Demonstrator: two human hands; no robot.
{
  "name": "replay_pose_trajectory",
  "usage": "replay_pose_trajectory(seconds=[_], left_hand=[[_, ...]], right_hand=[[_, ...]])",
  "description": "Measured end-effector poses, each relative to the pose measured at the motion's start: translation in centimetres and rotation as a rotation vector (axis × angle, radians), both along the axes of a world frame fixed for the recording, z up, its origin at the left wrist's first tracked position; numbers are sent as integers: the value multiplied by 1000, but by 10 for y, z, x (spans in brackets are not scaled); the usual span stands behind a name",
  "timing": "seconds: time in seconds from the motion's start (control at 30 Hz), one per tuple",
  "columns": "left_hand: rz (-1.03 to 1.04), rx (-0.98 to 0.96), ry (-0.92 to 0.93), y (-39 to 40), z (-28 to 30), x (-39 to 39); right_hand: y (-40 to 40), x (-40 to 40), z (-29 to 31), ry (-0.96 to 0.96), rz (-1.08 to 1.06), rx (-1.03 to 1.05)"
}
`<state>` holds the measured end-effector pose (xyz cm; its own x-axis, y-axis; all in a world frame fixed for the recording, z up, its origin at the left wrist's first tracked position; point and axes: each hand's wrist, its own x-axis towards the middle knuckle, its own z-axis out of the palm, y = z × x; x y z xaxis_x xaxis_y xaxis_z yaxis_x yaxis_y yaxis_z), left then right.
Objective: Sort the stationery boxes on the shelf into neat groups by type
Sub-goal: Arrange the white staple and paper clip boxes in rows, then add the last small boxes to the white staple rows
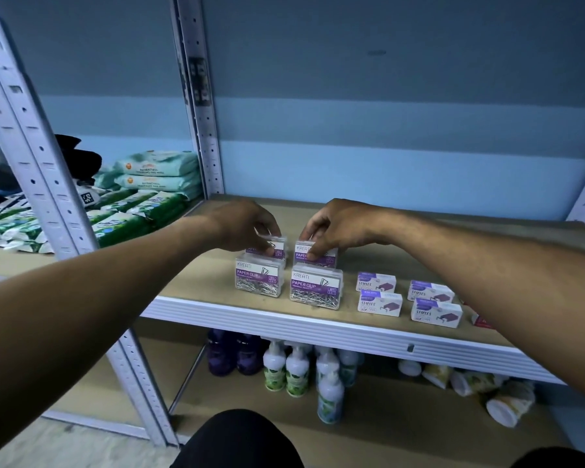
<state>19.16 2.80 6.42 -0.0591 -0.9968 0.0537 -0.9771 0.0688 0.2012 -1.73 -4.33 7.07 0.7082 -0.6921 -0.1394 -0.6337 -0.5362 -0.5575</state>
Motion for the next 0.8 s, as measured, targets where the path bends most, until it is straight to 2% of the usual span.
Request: replay_pose_trajectory(seconds=[0.13, 0.23, 0.37, 0.47, 0.8], left_hand=[[14, 47, 49, -1, 12, 0], [-15, -23, 67, -4, 27, -8], [-4, -107, 137, -11, 36, -28], [-27, -152, 188, -20, 37, -49], [-96, -117, 204, -66, 31, -112]], right_hand=[[-1, -10, 9, -53, -41, -15], [-4, -26, 21, -83, -124, -79], [-13, -56, 34, -10, -203, -207], [-22, -80, 38, 26, -248, -229], [-53, -130, 30, 100, -268, -324]])
